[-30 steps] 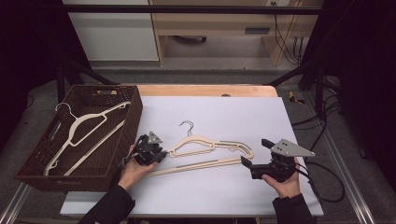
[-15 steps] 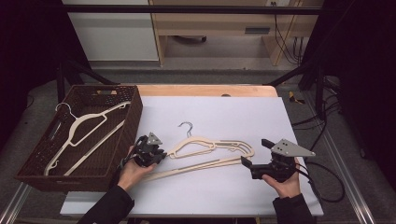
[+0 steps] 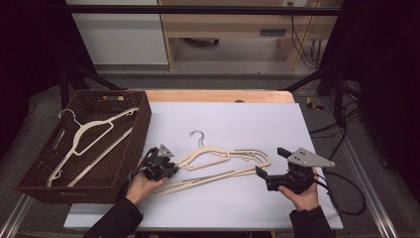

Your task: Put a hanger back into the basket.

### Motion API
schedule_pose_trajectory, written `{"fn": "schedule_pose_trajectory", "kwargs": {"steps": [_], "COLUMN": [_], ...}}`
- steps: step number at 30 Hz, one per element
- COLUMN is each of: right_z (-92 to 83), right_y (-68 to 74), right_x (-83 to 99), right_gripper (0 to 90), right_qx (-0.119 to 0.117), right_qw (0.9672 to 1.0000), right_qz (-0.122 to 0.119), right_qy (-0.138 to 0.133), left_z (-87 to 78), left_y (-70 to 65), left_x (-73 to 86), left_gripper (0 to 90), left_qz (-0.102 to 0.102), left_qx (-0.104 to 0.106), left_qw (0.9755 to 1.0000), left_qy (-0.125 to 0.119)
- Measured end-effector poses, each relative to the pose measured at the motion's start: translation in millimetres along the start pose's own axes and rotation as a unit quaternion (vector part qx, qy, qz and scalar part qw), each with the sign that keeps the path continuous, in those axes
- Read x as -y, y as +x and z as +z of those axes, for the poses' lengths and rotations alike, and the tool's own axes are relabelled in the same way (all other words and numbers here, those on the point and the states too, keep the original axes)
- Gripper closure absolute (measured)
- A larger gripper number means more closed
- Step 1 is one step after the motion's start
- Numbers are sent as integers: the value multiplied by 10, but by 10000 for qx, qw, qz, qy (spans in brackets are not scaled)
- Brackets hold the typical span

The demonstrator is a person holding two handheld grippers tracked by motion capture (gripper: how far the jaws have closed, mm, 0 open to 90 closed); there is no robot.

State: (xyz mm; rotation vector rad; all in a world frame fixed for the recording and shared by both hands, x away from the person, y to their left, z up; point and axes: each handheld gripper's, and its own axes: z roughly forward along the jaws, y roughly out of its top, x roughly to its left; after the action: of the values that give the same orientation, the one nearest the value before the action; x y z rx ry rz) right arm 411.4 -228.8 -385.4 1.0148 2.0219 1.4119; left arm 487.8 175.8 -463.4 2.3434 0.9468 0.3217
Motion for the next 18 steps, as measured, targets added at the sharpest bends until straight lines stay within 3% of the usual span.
{"fn": "schedule_pose_trajectory", "kwargs": {"steps": [6, 8, 10, 13, 18], "right_z": [-3, -6, -6, 3, 21], "right_y": [6, 5, 5, 10, 20], "right_x": [-1, -3, -2, -1, -3], "right_gripper": [35, 36, 36, 37, 39], "right_qx": [-2, -1, 1, -17, -43], "right_qw": [10000, 10000, 10000, 10000, 10000], "right_qz": [-6, -6, -6, -4, -10], "right_qy": [10, -4, 0, 20, 39], "left_z": [-56, -45, -46, -48, -67], "left_y": [-85, -93, -83, -74, -76], "left_x": [66, 88, 98, 91, 80], "left_gripper": [763, 641, 596, 606, 744], "left_qz": [211, 267, 240, 94, 2], "left_qx": [108, 115, 164, 197, 97], "left_qw": [9997, 9996, 9996, 9998, 9998], "left_qy": [-15, -14, -21, 22, 161]}}
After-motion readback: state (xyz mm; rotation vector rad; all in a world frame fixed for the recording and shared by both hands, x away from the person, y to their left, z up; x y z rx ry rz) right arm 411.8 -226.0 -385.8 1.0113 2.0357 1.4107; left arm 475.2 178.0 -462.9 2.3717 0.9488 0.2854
